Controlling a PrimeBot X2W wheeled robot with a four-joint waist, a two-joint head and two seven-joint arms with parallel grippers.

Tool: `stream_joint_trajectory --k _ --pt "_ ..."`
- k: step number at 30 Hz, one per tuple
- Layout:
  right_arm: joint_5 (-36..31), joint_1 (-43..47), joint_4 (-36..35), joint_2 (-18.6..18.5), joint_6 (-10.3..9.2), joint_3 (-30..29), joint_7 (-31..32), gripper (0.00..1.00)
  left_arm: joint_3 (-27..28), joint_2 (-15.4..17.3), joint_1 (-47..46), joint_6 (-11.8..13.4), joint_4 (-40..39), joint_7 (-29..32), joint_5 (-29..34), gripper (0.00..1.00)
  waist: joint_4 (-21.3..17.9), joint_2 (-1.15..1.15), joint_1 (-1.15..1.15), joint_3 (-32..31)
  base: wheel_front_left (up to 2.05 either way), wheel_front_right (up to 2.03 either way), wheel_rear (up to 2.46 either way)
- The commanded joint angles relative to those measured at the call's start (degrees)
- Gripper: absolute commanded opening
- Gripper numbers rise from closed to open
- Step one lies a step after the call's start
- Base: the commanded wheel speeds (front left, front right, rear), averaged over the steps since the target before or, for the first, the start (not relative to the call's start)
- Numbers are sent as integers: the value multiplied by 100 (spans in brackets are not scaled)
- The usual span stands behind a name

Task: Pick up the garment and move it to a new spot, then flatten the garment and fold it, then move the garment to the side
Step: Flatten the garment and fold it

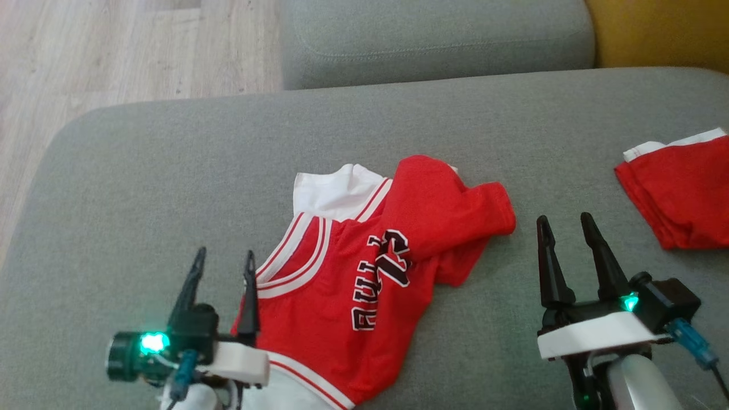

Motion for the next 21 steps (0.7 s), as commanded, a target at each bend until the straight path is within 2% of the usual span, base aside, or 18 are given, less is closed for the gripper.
stream_joint_trajectory --k 1,6,14,21 --pt "-41 -85 -216 -26 37 100 51 100 352 17 -266 -8 -109 -85 -14 100 51 0 0 46 0 0 0" --pt "-272 -41 -59 -26 37 202 384 100 445 -120 -400 -154 -23 -115 121 100 218 0 0 190 0 0 0" --pt "-1314 -219 759 -26 37 698 1351 100 569 -305 -577 -355 5 -120 304 100 516 0 0 417 0 0 0" --pt "-1733 -519 1285 -33 37 749 1513 100 652 -466 -606 -496 56 -121 415 100 741 0 0 527 0 0 0"
